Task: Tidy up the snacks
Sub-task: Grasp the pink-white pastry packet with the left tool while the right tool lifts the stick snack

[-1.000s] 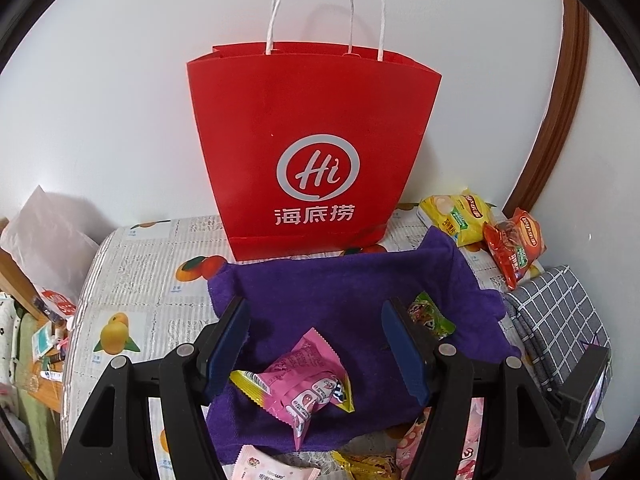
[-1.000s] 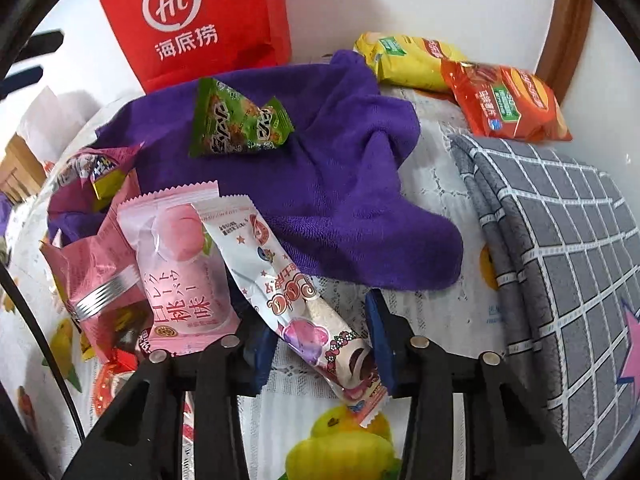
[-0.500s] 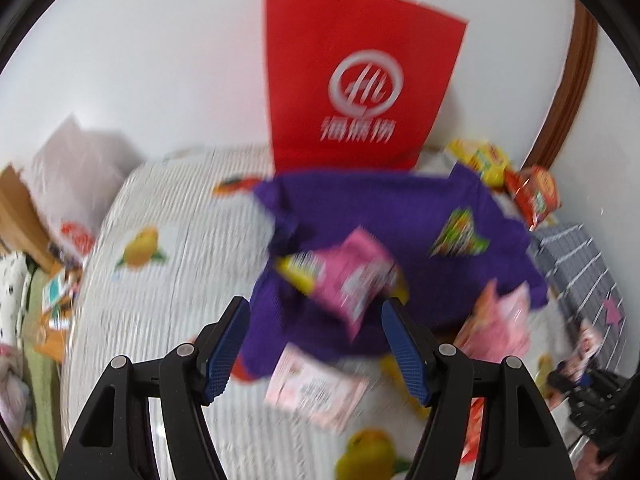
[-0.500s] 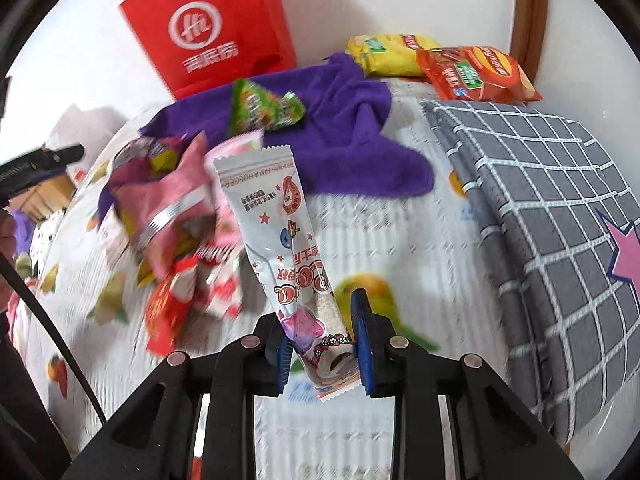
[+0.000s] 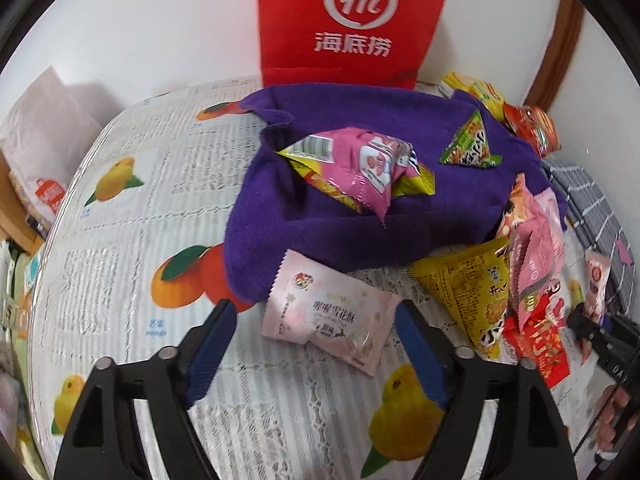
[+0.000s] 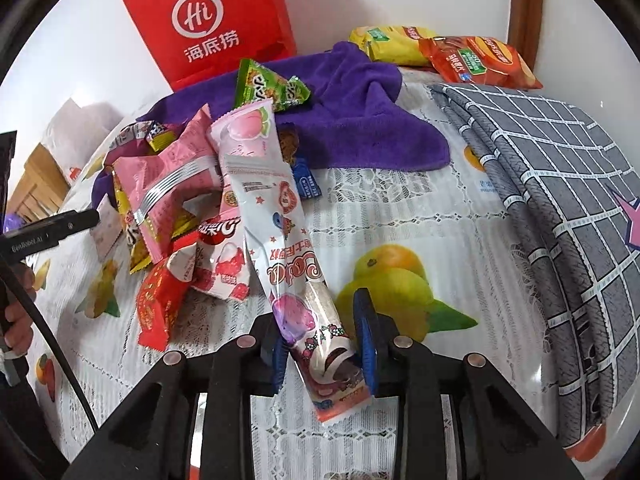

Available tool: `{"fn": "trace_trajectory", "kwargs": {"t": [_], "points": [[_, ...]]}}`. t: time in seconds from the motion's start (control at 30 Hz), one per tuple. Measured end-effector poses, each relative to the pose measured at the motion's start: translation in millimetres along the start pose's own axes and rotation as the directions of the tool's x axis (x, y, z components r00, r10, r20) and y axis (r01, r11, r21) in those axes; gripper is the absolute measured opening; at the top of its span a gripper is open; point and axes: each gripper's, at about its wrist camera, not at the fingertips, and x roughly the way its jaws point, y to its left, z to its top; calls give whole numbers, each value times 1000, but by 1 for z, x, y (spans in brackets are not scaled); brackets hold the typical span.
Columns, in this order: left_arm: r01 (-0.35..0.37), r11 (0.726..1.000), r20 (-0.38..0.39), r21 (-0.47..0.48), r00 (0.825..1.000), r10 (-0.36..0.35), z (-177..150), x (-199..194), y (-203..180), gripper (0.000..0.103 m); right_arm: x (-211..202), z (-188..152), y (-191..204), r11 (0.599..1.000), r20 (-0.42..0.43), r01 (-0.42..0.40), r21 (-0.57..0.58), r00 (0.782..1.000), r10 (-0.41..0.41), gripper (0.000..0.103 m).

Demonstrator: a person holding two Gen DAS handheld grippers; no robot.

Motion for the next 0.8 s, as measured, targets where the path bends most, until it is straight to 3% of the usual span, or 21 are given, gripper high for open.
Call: {"fn": "trace_trajectory", "kwargs": {"t": [0.2, 0.43, 0.8], "points": [[-14, 998, -56, 59, 998, 18, -5, 24, -15, 82, 2, -3, 3, 1000, 57, 21, -23, 998, -20, 30], [-18, 998, -17, 62, 1000, 19, -14, 25, -25, 83, 5, -4, 9, 997, 95, 66, -49, 994, -61, 30], [11, 995, -1, 96, 1000, -11, -25, 12, -35, 45, 5, -4, 6, 997, 90, 69, -25, 994, -67, 24]]}}
